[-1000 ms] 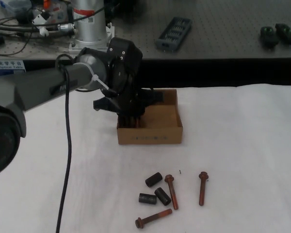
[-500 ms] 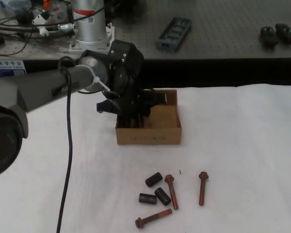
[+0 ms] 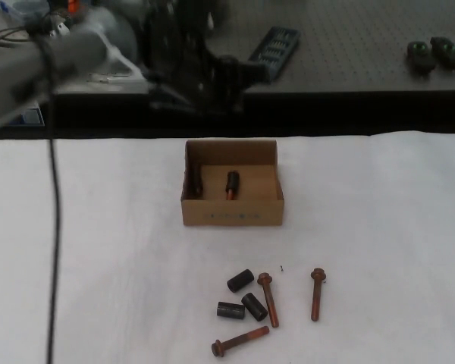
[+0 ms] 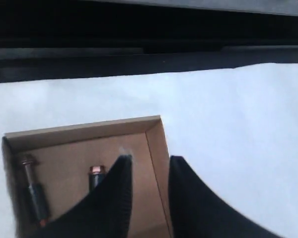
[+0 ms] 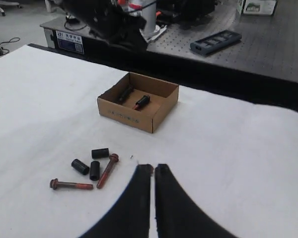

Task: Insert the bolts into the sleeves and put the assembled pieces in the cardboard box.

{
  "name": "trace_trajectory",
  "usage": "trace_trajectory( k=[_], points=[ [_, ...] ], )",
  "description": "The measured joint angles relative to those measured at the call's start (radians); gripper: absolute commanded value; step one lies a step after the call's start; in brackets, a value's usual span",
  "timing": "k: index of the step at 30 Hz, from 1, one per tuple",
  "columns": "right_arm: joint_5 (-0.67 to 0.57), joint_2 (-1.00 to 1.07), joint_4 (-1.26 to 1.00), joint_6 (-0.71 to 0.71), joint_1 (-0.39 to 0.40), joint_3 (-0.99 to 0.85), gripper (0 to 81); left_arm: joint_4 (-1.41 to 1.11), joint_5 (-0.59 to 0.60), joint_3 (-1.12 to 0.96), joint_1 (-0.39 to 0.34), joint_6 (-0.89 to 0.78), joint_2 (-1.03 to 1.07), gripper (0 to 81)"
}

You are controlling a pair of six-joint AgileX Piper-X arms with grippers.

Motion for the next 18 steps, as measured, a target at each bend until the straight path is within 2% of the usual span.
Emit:
trace_trajectory(
  k=[3,7,9,18],
  points=[
    [-0.104,0.133,-0.027,0.064,0.000,0.000,3.6,0.052,0.014,0.000,0.002,0.043,-0.078,0.3],
    [-0.165,0.335,-0.071,0.126,0.000,-0.028,3.6,0.331,-0.011,-0.002,0.002,0.209,-0.173,0.6],
    [-0.195,0.405,-0.100,0.132,0.000,-0.051,3.6,0.401,-0.027,-0.002,0.002,0.234,-0.200,0.6],
    [-0.229,0.683,-0.142,0.132,0.000,-0.168,3.6,0.475,-0.062,0.073,0.005,0.255,-0.341,0.6]
  ],
)
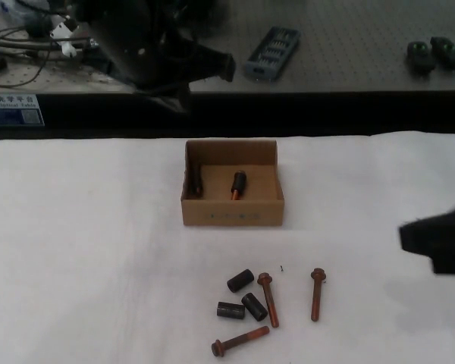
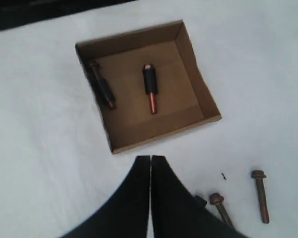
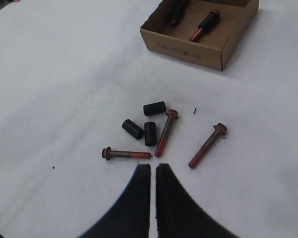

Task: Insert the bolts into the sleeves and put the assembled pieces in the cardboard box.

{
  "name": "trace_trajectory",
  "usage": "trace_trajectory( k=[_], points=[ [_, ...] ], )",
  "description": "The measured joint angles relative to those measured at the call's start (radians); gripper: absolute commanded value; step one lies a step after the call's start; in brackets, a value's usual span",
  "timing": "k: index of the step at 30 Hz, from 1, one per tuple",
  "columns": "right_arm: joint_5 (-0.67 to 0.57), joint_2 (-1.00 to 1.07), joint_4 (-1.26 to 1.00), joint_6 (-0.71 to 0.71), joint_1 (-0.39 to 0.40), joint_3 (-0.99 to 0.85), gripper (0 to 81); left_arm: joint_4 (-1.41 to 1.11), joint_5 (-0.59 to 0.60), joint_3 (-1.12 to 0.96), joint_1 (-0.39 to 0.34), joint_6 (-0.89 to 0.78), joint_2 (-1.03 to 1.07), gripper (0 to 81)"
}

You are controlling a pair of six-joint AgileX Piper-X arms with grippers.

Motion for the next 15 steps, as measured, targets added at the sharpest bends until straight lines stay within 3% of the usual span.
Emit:
trace_trajectory(
  k=[8,15],
  points=[
    [0.012,0.153,-0.002,-0.011,0.000,-0.032,3.4,-0.109,-0.018,0.381,0.000,0.000,-0.190,0.6],
    [0.100,0.292,-0.004,0.000,0.000,-0.058,3.4,-0.220,-0.018,0.738,0.000,-0.016,-0.425,0.6]
  ],
)
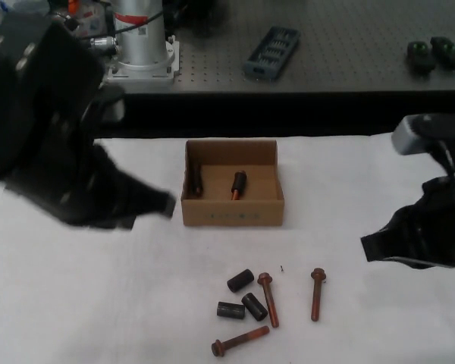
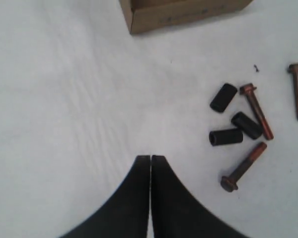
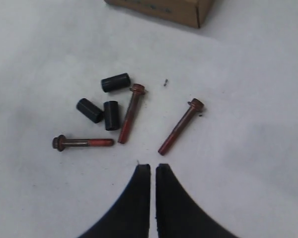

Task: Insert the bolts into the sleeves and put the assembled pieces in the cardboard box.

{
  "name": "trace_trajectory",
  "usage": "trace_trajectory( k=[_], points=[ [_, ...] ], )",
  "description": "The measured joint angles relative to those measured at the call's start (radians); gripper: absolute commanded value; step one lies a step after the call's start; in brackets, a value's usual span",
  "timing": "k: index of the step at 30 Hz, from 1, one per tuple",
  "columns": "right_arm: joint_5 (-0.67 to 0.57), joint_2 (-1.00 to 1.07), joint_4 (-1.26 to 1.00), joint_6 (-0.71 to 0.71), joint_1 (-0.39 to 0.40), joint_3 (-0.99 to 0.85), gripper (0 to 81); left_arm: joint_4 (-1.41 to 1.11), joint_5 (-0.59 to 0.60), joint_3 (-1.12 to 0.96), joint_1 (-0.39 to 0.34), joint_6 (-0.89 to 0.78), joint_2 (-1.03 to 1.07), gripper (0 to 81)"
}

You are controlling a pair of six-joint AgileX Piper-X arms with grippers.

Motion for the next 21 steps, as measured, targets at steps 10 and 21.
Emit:
trace_trajectory(
  k=[10,21],
  points=[
    [0.018,0.183,-0.020,0.078,0.000,-0.073,36.1,-0.044,0.000,0.225,0.000,-0.015,-0.186,0.6],
    [0.036,0.398,-0.022,0.157,0.025,-0.168,29.5,-0.049,0.000,0.341,0.000,-0.029,-0.298,0.6]
  ],
)
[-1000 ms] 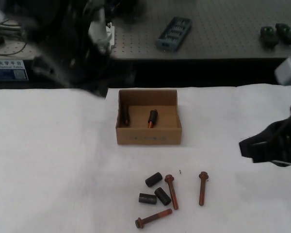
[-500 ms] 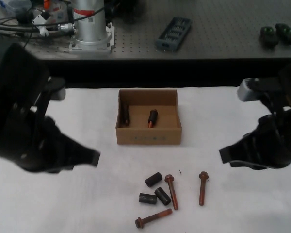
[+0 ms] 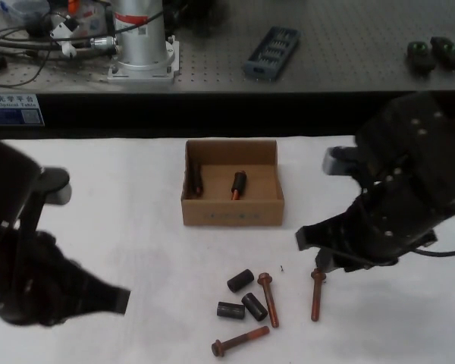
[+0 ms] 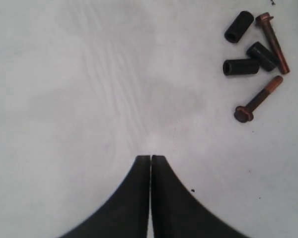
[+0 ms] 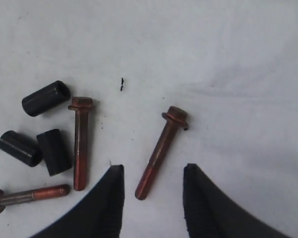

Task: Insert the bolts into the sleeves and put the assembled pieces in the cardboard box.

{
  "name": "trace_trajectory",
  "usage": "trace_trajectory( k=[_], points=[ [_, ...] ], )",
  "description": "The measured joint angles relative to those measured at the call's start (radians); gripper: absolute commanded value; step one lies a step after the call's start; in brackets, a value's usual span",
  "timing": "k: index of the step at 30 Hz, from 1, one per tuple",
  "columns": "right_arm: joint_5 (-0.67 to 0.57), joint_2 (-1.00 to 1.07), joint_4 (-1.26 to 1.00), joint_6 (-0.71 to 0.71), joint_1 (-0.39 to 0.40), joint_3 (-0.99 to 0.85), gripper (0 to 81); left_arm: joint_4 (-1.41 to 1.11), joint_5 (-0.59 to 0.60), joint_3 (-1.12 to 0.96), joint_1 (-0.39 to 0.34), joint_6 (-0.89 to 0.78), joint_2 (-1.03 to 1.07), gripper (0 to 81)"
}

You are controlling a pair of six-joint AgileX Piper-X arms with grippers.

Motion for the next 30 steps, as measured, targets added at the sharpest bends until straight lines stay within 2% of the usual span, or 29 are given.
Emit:
trace_trajectory(
  k=[3,9,16,27,30],
  points=[
    [0.009,0.124,0.000,0.010,0.025,-0.087,29.5,0.000,0.000,0.035,0.000,0.000,-0.030,0.6],
    [0.075,0.196,0.047,0.028,0.027,-0.155,29.5,0.000,0.000,0.073,0.000,0.000,-0.073,0.6],
    [0.126,0.230,0.079,0.051,0.027,-0.168,29.5,0.001,0.000,0.075,0.000,0.000,-0.077,0.6],
    [0.114,0.286,0.082,0.107,0.036,-0.173,29.4,-0.003,0.000,0.075,0.000,0.000,-0.079,0.6],
    [0.122,0.289,0.082,0.120,0.047,-0.176,23.2,-0.003,0.000,0.075,0.000,0.000,-0.079,0.6]
  ],
)
